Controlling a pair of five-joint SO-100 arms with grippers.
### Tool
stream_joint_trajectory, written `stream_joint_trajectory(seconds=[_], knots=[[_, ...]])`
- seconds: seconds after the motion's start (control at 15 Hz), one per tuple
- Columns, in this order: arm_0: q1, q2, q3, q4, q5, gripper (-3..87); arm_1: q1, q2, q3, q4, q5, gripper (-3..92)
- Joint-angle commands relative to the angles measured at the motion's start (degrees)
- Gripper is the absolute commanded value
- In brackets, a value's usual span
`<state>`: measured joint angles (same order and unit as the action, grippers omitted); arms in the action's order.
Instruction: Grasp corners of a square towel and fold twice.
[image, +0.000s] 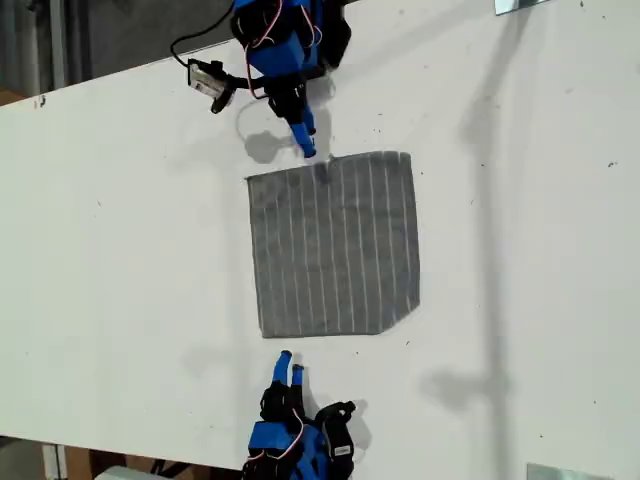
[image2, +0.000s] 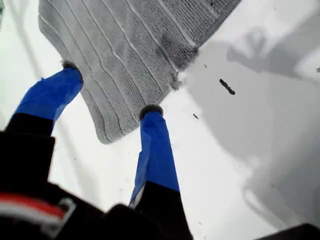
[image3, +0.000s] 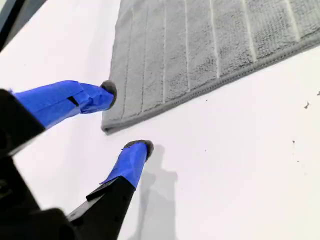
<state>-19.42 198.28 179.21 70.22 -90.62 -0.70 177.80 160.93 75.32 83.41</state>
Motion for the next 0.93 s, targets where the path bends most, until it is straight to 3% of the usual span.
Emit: stream_joint_trajectory(seconds=[0.0,0.07,0.4,0.6,0.87], knots=[[-1.23,0.00,0.26,-1.93,3.60,19.8,-2.64,-35.16,-20.65,-1.32,-3.43,30.0],[-1.05,-0.09,0.26,-1.67,3.34,19.8,-5.89,-44.56,-23.64,-2.72,-2.90,30.1],[-1.23,-0.09,0.35,-1.67,3.69,19.3,-30.50,-67.68,-30.85,-9.32,14.68,29.9],[-1.23,-0.26,0.35,-1.76,3.78,18.9,-34.01,-78.75,-42.19,-11.07,14.41,30.3],[-1.32,-0.26,0.35,-1.85,3.96,18.8,-30.76,-94.13,-56.16,-10.46,7.82,31.1]])
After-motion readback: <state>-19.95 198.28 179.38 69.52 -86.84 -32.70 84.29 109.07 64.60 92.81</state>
